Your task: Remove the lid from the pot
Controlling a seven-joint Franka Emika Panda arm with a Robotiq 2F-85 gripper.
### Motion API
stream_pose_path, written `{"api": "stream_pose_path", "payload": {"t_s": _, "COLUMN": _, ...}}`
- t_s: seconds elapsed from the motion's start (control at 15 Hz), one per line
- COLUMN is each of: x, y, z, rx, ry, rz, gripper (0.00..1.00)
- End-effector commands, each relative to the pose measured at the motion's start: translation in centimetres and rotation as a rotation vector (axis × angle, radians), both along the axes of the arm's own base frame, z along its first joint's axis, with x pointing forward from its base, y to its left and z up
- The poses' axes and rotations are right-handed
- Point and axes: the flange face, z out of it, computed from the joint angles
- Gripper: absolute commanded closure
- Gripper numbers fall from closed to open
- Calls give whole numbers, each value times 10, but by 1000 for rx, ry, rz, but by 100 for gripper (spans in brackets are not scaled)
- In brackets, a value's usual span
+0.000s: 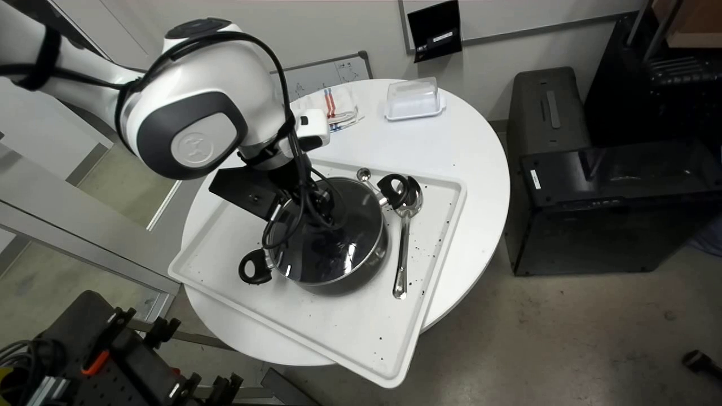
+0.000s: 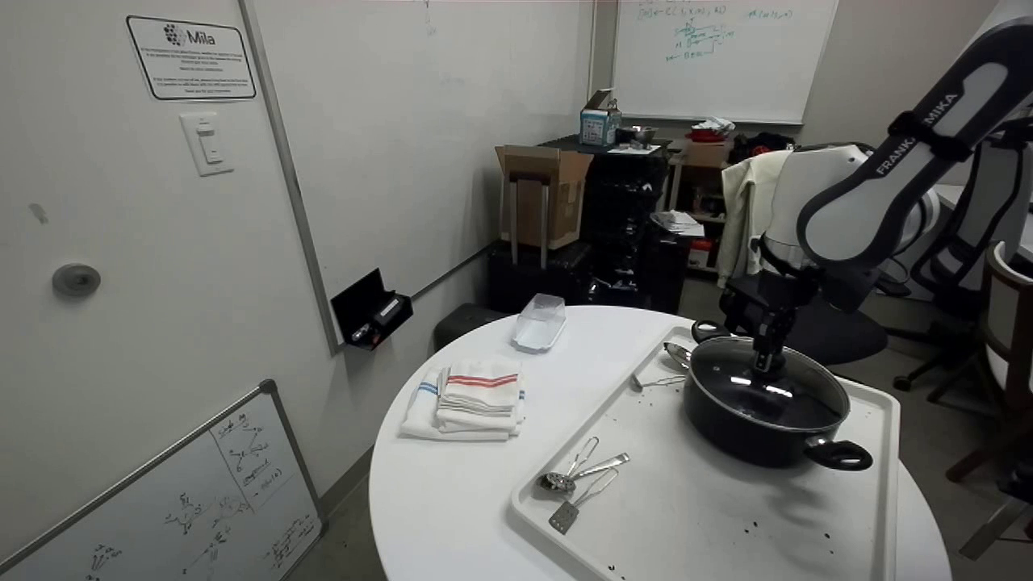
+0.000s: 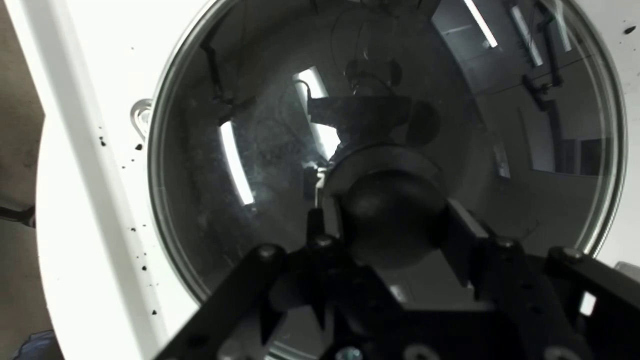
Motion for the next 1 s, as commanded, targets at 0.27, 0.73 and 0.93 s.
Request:
{"api": "stream_pose_path", "payload": {"t_s": 0.27, "x": -9, "y": 3, "z": 41, "rx": -7, "ry": -50, "rz": 21, "gripper": 75}}
{"api": "stream_pose_path", "payload": {"t_s": 0.73, "x": -6, "y": 26, "z": 50, "rx": -35, "ry": -48, "rz": 85, "gripper": 75}}
{"api": "stream_pose_path", "payload": {"t_s": 0.93, "x": -8, "y": 53, "z": 43, "rx": -56, "ry": -45, "rz": 153, "gripper": 75}}
